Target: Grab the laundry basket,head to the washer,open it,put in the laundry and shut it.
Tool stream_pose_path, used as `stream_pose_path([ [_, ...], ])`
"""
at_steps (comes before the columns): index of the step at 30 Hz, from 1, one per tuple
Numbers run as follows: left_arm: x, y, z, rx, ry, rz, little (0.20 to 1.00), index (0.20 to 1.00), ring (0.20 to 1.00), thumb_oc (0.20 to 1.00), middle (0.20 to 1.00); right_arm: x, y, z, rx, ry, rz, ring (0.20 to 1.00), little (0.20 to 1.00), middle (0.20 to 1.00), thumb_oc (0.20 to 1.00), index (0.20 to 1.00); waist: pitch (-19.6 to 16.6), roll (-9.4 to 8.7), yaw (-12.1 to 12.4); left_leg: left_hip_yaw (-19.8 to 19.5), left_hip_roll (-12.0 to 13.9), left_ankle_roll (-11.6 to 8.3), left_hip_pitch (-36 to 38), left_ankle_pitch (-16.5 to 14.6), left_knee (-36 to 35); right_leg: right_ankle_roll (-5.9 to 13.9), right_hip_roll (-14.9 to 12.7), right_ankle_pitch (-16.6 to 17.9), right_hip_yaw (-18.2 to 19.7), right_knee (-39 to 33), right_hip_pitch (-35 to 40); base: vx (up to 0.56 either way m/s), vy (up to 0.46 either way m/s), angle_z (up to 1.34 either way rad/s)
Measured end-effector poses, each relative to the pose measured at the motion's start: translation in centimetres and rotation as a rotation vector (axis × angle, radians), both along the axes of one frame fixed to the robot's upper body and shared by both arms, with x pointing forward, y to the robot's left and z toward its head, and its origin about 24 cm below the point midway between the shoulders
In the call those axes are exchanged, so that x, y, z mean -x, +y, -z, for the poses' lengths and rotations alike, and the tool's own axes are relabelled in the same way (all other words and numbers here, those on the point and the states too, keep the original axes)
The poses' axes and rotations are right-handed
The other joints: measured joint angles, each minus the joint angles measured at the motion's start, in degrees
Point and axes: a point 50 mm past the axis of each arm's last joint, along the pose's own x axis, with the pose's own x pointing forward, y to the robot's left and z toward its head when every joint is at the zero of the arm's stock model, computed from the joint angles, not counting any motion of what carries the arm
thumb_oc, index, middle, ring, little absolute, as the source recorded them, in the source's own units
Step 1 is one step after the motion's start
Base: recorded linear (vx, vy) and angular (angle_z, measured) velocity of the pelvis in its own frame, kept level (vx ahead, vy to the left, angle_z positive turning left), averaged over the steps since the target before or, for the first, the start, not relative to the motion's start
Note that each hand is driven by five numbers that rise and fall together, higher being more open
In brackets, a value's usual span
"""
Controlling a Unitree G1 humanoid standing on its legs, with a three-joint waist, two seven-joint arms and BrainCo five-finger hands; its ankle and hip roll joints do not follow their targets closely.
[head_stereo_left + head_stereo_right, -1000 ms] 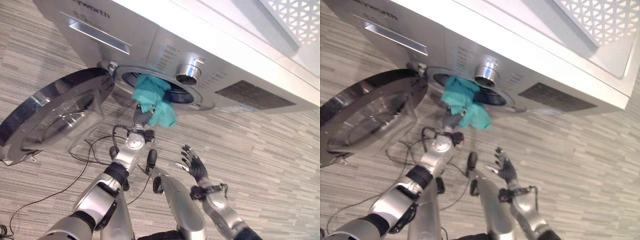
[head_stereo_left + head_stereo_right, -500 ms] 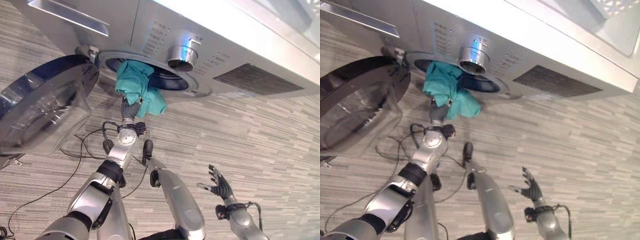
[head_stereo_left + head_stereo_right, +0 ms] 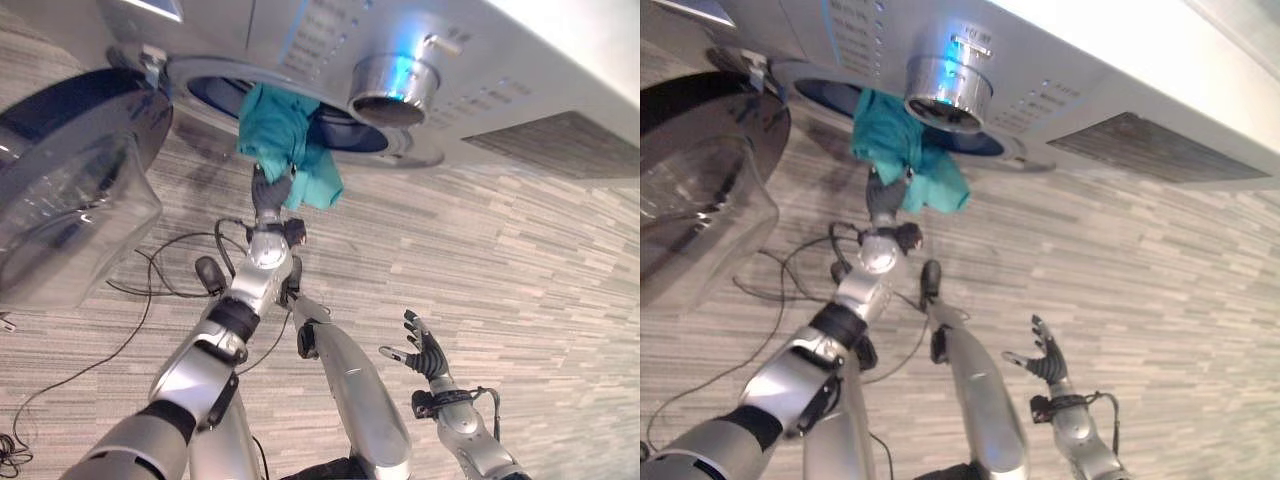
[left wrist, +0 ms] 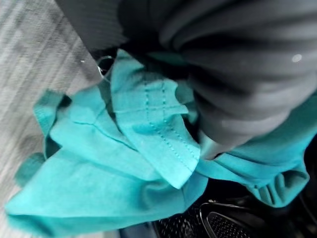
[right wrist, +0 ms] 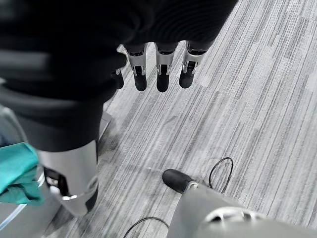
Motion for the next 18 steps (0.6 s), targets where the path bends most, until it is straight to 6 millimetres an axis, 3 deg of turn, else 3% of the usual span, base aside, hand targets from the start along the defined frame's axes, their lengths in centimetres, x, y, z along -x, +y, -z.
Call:
stream_pose_path([
  [2, -0.3, 1.2, -1.8, -0.020, -0.045, -0.039, 0.200, 0.200, 0.200, 0.200, 0.200, 0.0, 0.0, 0.0, -0.001, 0.000, 0.001, 1.000, 1.000, 1.000, 1.000, 1.000, 0.00, 0.00, -0.64, -0.34, 0.03, -0.02, -0.64, 0.13, 0.02, -0.12, 0.05, 0.08, -0.19, 0.20, -0.62, 0.05, -0.044, 0.03],
  [4, -0.6, 3.1, -5.5, -0.007, -0.134, -0.099, 0.200, 0.200, 0.200, 0.200, 0.200, 0.0, 0.0, 0.0, -0.001, -0.003, 0.002, 1.000, 1.000, 1.000, 1.000, 1.000, 0.00, 0.01, -1.17, -0.67, 0.14, -0.13, -0.76, 0.21, 0.09, -0.12, 0.09, 0.07, -0.22, 0.86, -0.97, 0.02, -0.014, 0.01],
  [8, -0.1, 3.5, -11.9, 0.006, -0.286, -0.103, 0.200, 0.200, 0.200, 0.200, 0.200, -0.5, -0.2, -0.5, 0.001, -0.023, 0.009, 1.000, 1.000, 1.000, 1.000, 1.000, 0.01, 0.02, -1.23, -1.04, 0.48, -0.13, -2.48, 0.20, 1.50, -0.17, -0.03, 0.00, -0.05, 3.40, -3.34, 0.03, -0.016, -0.02],
  [9, 0.5, 3.1, -15.6, 0.025, -0.366, -0.083, 0.200, 0.200, 0.200, 0.200, 0.200, -1.1, -0.3, -1.0, 0.001, -0.048, 0.013, 1.000, 1.000, 1.000, 1.000, 1.000, 0.02, 0.04, -1.88, -1.09, 0.61, -0.08, -4.80, 0.17, 3.03, -0.14, -0.49, -0.44, 0.08, 6.62, -6.37, 0.02, 0.032, -0.05],
  [11, 1.2, 3.5, -17.9, 0.073, -0.417, -0.086, 0.200, 0.200, 0.200, 0.200, 0.200, -1.9, -0.3, -1.7, -0.002, -0.081, 0.013, 1.000, 1.000, 1.000, 1.000, 1.000, 0.05, 0.09, -2.96, -1.13, 1.04, 0.61, -7.03, -0.39, 5.71, -0.11, -0.80, -0.67, 0.55, 10.10, -9.21, 0.03, 0.028, -0.13],
  [12, 1.4, 4.1, -18.7, 0.086, -0.431, -0.099, 0.200, 0.200, 0.200, 0.200, 0.200, -2.3, -0.4, -2.2, -0.005, -0.102, 0.019, 1.000, 1.000, 1.000, 1.000, 1.000, 0.06, 0.10, -3.43, -1.17, 1.40, 0.92, -8.38, -0.92, 7.82, -0.15, -0.84, -0.78, 1.40, 12.43, -10.91, 0.06, 0.014, -0.30],
  [14, 1.8, 5.9, -19.5, 0.143, -0.445, -0.142, 0.200, 0.200, 0.200, 0.200, 0.200, -2.6, -1.4, -3.0, 0.018, -0.132, 0.026, 1.000, 1.000, 1.000, 1.000, 1.000, 0.09, 0.15, -4.37, -1.27, 2.38, 0.67, -11.83, -4.85, 15.66, -0.84, -1.38, -4.80, 2.15, 19.21, -14.05, 0.05, 0.017, -0.24],
  [18, 2.2, 5.8, -20.6, 0.276, -0.473, -0.090, 0.200, 0.200, 0.200, 0.200, 0.200, -2.4, -2.5, -3.0, 0.054, -0.119, 0.041, 1.000, 1.000, 1.000, 1.000, 1.000, 0.17, 0.28, -4.71, -2.80, 3.07, 0.74, -17.18, -7.82, 25.53, -1.73, -1.96, -9.70, 2.39, 29.23, -18.98, 0.08, 0.039, 0.00],
])
